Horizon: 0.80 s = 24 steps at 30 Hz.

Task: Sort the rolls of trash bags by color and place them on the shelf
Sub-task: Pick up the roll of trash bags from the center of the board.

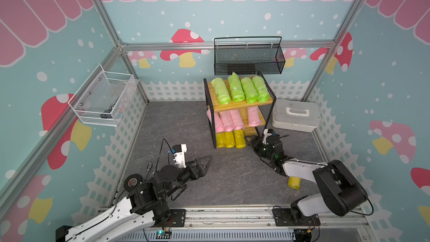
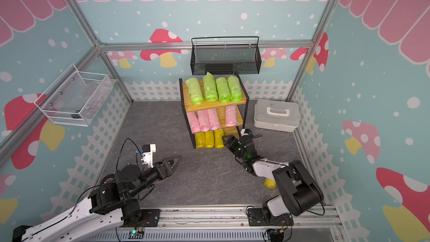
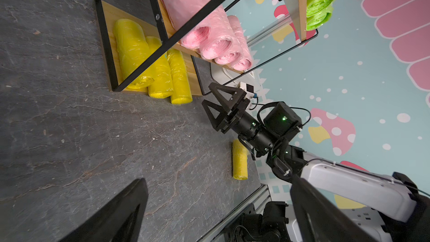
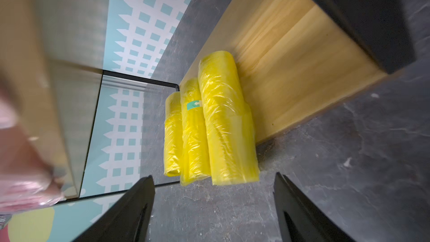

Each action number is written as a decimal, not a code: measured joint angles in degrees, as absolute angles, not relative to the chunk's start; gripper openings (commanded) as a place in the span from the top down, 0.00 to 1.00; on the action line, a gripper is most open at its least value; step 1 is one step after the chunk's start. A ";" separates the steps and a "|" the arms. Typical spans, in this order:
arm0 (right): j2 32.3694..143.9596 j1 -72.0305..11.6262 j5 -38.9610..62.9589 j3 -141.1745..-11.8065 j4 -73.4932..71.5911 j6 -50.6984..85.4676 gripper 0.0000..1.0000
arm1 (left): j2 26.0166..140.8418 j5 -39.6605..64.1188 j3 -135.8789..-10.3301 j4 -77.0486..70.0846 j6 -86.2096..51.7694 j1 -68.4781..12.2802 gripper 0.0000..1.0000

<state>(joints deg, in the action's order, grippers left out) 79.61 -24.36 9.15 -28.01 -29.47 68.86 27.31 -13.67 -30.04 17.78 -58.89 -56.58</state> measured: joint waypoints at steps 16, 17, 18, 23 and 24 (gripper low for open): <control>42.33 -19.22 1.28 -33.21 41.56 53.12 0.02 | 27.81 -13.28 -27.29 14.31 -59.18 -56.58 0.02; 42.22 -18.17 0.80 -34.04 44.60 52.12 0.01 | 27.92 -13.23 -26.89 13.89 -59.18 -56.58 0.02; 42.48 -16.93 0.64 -34.81 47.48 51.00 0.01 | 28.08 -13.17 -26.59 13.50 -59.20 -56.58 0.02; 49.12 -10.76 2.04 -36.62 54.94 47.35 0.01 | 28.38 -12.58 -25.98 11.86 -59.16 -56.58 0.02; 51.27 -9.85 1.96 -36.95 55.72 46.89 0.01 | 28.32 -12.36 -25.93 11.60 -59.18 -56.58 0.02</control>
<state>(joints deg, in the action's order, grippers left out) 51.27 -9.85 1.96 -36.95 55.72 46.89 28.32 -12.36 -25.93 11.60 -59.18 -56.58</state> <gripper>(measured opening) 0.985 0.981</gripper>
